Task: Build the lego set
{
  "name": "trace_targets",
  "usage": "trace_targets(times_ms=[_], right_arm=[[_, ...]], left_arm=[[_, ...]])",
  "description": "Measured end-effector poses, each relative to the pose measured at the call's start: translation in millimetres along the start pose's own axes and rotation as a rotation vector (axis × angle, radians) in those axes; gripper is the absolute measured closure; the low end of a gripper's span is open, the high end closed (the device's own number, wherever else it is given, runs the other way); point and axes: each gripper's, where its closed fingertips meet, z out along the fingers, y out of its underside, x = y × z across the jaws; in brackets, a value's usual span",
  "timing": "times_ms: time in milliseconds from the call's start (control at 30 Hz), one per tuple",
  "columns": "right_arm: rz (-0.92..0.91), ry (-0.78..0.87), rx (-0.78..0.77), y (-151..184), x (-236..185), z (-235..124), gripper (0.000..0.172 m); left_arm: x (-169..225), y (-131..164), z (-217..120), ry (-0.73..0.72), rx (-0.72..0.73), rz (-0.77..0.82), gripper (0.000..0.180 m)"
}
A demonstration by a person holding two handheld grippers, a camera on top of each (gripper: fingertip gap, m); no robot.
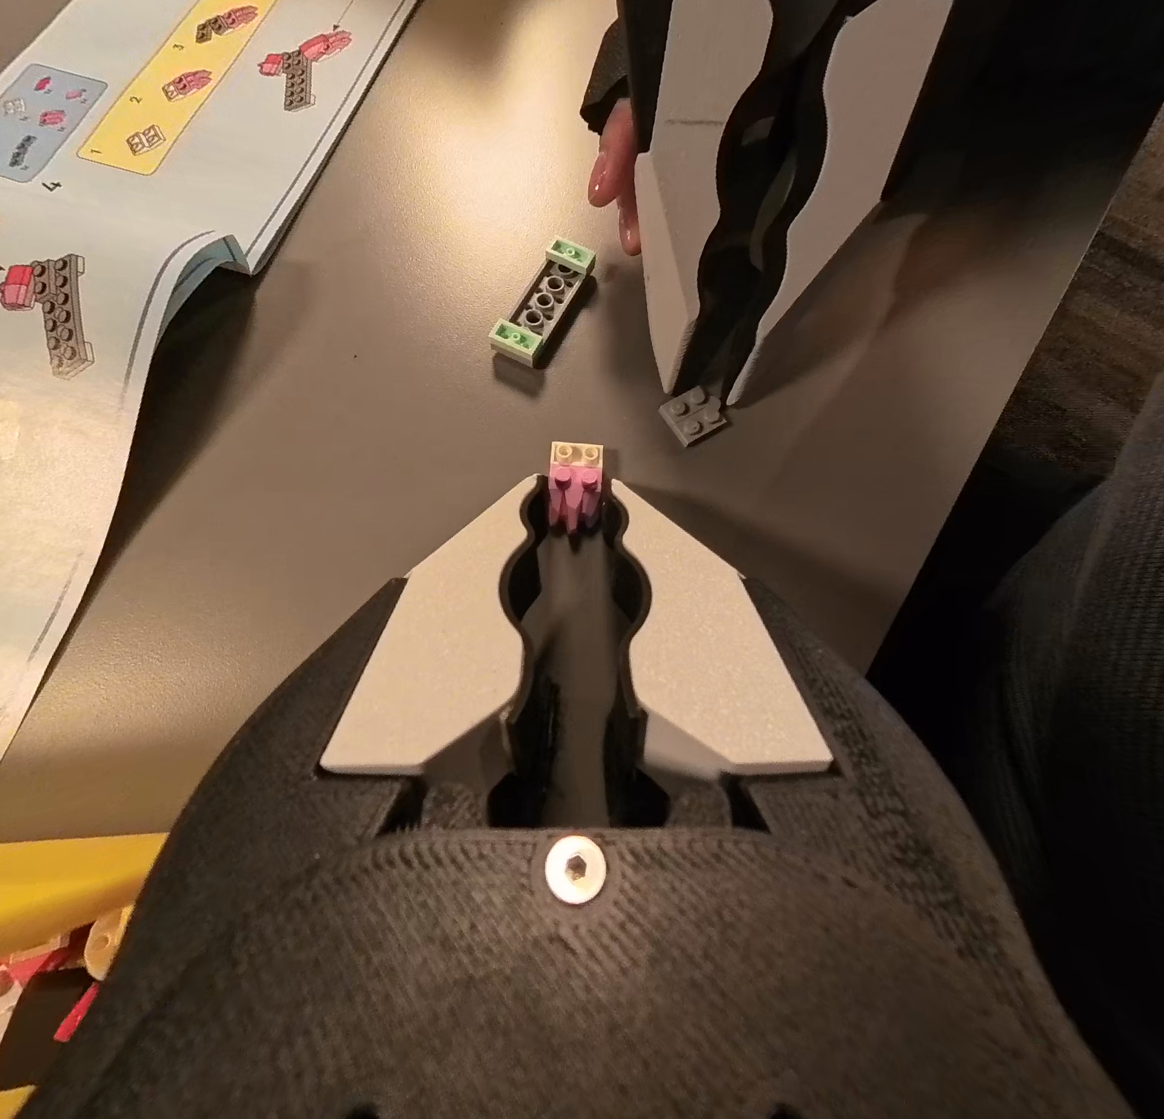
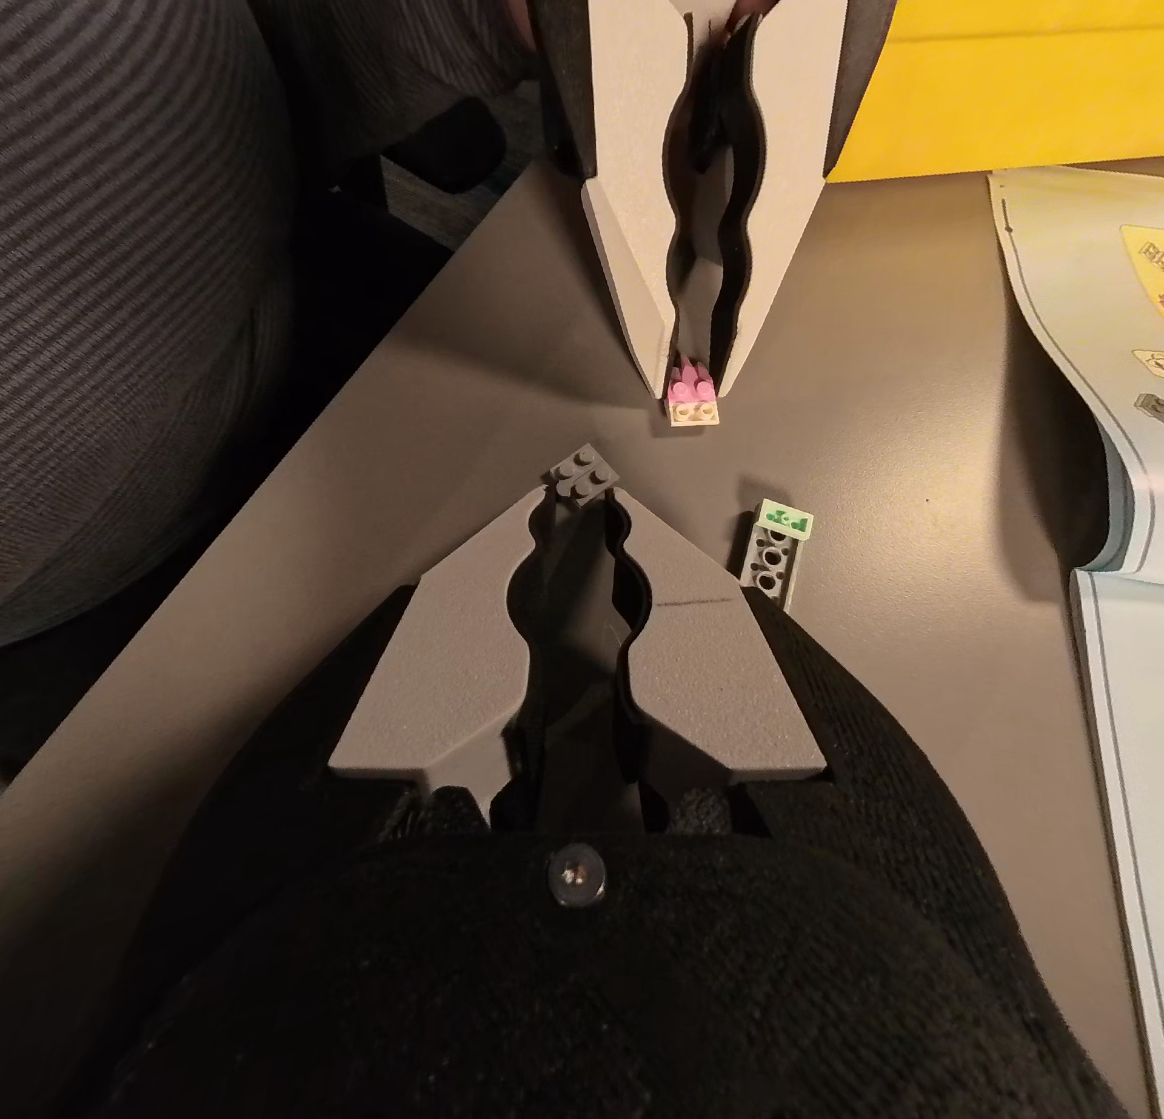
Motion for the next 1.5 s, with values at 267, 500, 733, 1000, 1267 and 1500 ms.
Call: trace_targets(times_ms=[267,500,733,1000,1267,1500], right_arm=[[0.0,0.012,0.0,0.1,1.5,0.1,0.158],[0.009,0.013,0.001,-0.1,2.4,0.1,0.156],[-0.003,-0.048,0.012,-1.0,-7.1,-1.3,0.157],[-0.001,-0.055,0.02,-8.2,-2.4,6.4,0.14],[-0.003,0.002,0.002,-6.4,3.9,8.2,0.155],[0.054,0.117,0.039,-12.5,24.8,6.3,0.156]], left_arm=[[4.6,-0.2,-0.2,0.031,0.001,0.012,0.154],[9.2,0.5,-0.1,0.029,-0.001,0.07,0.142],[7.8,0.3,-0.2,0.04,0.0,0.044,0.144],[3.4,0.0,0.2,0.011,-0.002,0.058,0.15],[7.5,0.7,0.0,0.022,-0.003,0.085,0.164],[7.8,0.4,-0.4,0.001,0.001,0.114,0.165]])
